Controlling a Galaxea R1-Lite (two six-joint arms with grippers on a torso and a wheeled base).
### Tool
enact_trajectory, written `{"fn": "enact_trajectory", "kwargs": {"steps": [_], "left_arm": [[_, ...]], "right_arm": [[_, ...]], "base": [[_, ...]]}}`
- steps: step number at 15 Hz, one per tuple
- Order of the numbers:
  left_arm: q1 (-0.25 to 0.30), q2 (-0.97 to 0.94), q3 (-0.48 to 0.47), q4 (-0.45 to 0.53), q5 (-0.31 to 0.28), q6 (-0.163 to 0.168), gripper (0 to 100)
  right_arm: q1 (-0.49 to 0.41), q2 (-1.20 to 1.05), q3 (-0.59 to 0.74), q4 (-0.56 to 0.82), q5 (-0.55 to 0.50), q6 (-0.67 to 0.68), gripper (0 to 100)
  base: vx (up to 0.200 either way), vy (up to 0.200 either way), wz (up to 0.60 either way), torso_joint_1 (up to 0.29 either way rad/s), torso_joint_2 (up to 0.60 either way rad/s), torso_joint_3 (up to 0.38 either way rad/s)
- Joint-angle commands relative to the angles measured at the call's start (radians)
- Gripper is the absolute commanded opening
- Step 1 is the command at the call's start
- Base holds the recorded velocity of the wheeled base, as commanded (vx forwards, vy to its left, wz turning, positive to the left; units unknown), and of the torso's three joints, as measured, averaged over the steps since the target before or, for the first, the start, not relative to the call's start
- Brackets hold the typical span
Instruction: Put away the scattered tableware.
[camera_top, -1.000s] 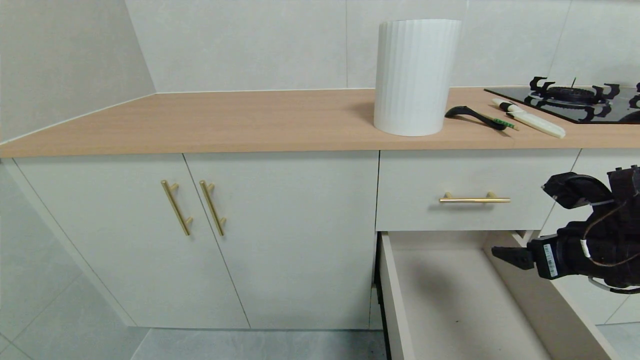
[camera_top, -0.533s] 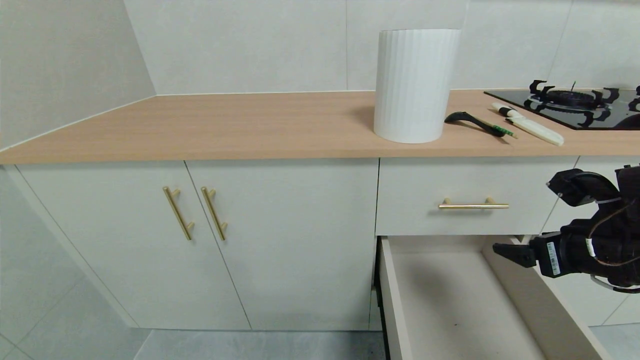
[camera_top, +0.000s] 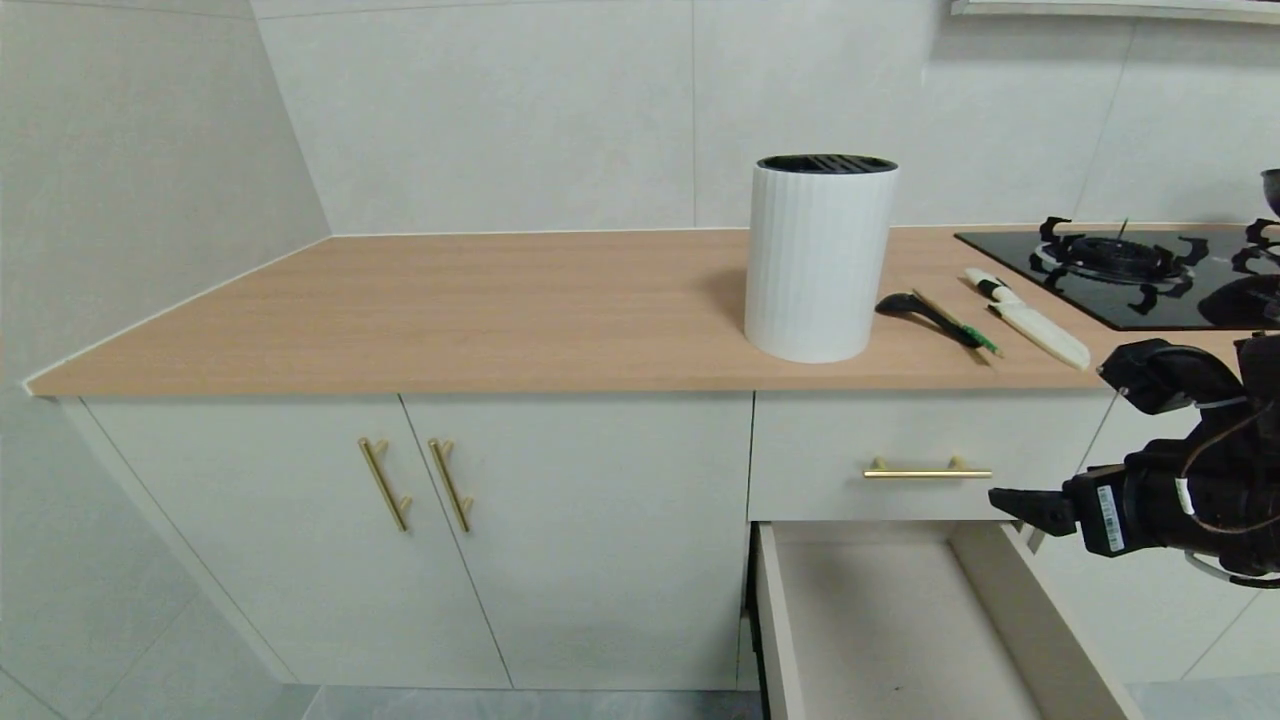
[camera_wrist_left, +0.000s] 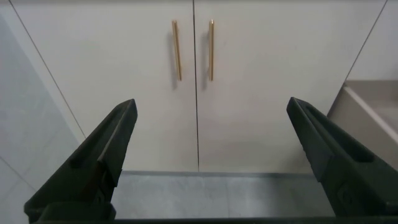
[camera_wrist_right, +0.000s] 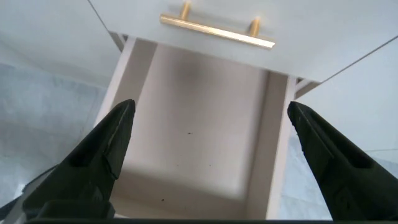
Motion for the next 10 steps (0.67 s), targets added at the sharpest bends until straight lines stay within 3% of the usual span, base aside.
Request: {"fn": "enact_trajectory", "kwargs": {"steps": [1, 6, 10], "left_arm": [[0.000, 0.002, 0.000, 0.000, 0.000, 0.000, 100], [0.000, 0.002, 0.000, 0.000, 0.000, 0.000, 100], [0.000, 0.002, 0.000, 0.000, 0.000, 0.000, 100]], "right_arm": [[0.001, 0.005, 0.001, 0.000, 0.000, -0.002, 100], [0.002, 0.012, 0.004, -0.002, 0.000, -0.002, 100], [0.006, 0.051, -0.004, -0.083, -0.016, -0.049, 100]], "base": [[0.000, 0.000, 0.00, 0.193, -0.49, -0.286], [0.000, 0.000, 0.00, 0.200, -0.48, -0.277], [0.000, 0.000, 0.00, 0.083, -0.18, -0.101]]}}
